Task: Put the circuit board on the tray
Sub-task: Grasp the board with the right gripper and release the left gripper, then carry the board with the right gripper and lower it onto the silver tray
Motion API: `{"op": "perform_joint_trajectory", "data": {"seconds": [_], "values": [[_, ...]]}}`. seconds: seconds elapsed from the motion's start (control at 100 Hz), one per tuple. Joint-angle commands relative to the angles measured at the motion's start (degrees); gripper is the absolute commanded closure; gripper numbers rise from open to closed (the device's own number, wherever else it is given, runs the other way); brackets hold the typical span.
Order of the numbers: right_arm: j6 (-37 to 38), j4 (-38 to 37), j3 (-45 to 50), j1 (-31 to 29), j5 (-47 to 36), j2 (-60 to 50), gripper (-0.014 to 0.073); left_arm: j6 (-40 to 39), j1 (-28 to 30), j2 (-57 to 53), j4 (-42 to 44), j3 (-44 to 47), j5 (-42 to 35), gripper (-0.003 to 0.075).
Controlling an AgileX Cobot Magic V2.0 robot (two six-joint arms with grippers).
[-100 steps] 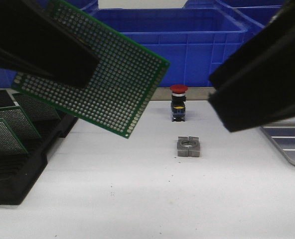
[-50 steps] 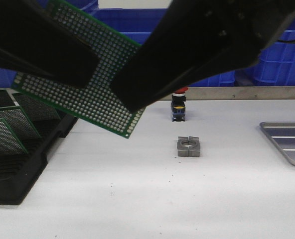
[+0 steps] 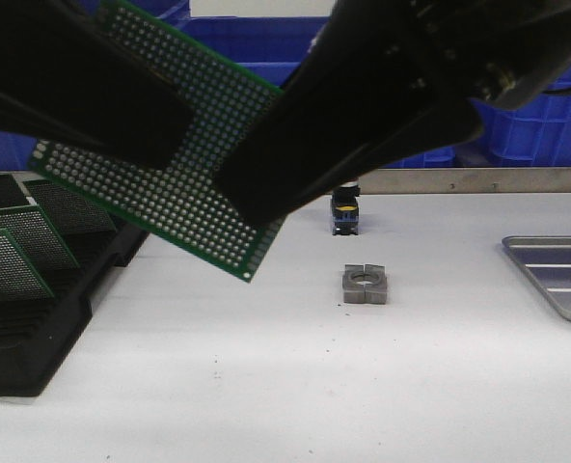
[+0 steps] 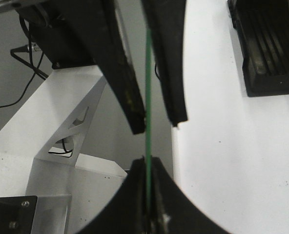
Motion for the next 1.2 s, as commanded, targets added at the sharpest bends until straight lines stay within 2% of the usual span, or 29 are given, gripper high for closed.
{"op": "perform_joint_trajectory", "data": {"seconds": [0.0,0.06,0.12,0.38,0.57,0.92,1.06,1.19], "values": [[0.51,3.44,-1.67,0.06,2.93,-1.34,0.0658,0.22,-0.28,-1.12,-3.55,-1.74,-0.77,0.0342],[2.52,2.81,-1.51,0.0,3.45,-1.34,0.0658,0.22,-0.28,-1.12,-3.55,-1.74,-0.94,0.0239],[6.46,1.41,-1.51,-0.24,3.45,-1.34,0.0658,0.22,-0.28,-1.12,-3.55,-1.74,-1.2,0.0185],[31.09,-14.08,-1.51,-4.28,3.58,-1.34,0.0658,0.22,-0.28,-1.12,-3.75,-1.74,-3.55,0.0183],[44.57,-20.95,-1.51,-13.12,0.69,-1.34,0.0658,0.22,-0.28,-1.12,-3.75,-1.74,-3.55,0.0183],[45.88,-21.64,-1.51,-33.07,-13.75,-0.04,0.0658,0.22,-0.28,-1.12,-3.75,-1.74,-3.55,0.0183],[45.88,-21.64,-1.51,-37.99,-18.25,4.33,0.0658,0.22,-0.28,-1.12,-3.75,-1.74,-3.55,0.0183],[45.88,-21.64,-1.51,-39.64,-22.54,8.81,0.0658,0.22,-0.28,-1.12,-3.75,-1.74,-3.55,0.0183]]}}
